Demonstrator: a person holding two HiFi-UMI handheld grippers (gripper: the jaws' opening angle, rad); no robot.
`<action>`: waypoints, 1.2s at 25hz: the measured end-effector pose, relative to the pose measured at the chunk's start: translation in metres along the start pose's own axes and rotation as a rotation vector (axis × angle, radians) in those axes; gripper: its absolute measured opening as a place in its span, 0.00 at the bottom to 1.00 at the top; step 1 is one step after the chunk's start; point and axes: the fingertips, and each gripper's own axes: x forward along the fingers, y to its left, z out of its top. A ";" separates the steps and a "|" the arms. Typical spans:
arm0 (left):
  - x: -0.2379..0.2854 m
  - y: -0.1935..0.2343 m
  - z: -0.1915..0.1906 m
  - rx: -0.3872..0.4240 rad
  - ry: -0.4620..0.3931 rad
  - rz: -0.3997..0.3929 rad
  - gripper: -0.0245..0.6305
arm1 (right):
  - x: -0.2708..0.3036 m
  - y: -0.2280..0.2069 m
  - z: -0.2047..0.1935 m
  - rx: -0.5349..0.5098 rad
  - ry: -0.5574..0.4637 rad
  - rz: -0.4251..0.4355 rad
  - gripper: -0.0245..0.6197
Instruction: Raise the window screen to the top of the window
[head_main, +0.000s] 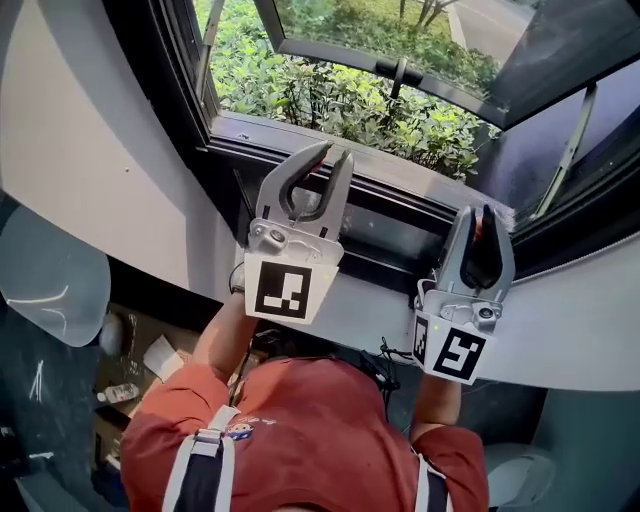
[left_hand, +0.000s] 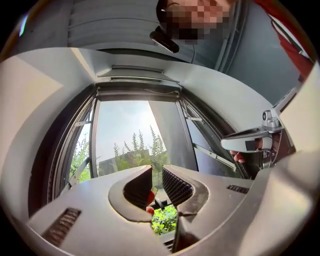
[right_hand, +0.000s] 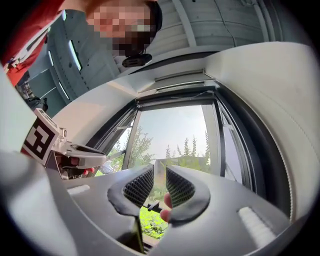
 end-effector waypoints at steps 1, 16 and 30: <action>-0.004 -0.002 -0.008 -0.012 0.017 0.000 0.14 | -0.004 0.004 -0.011 0.017 0.033 0.003 0.17; -0.053 -0.024 -0.098 -0.085 0.191 -0.008 0.14 | -0.055 0.058 -0.113 0.140 0.307 0.022 0.14; -0.074 -0.035 -0.130 -0.144 0.257 -0.010 0.05 | -0.059 0.065 -0.123 0.153 0.322 0.003 0.05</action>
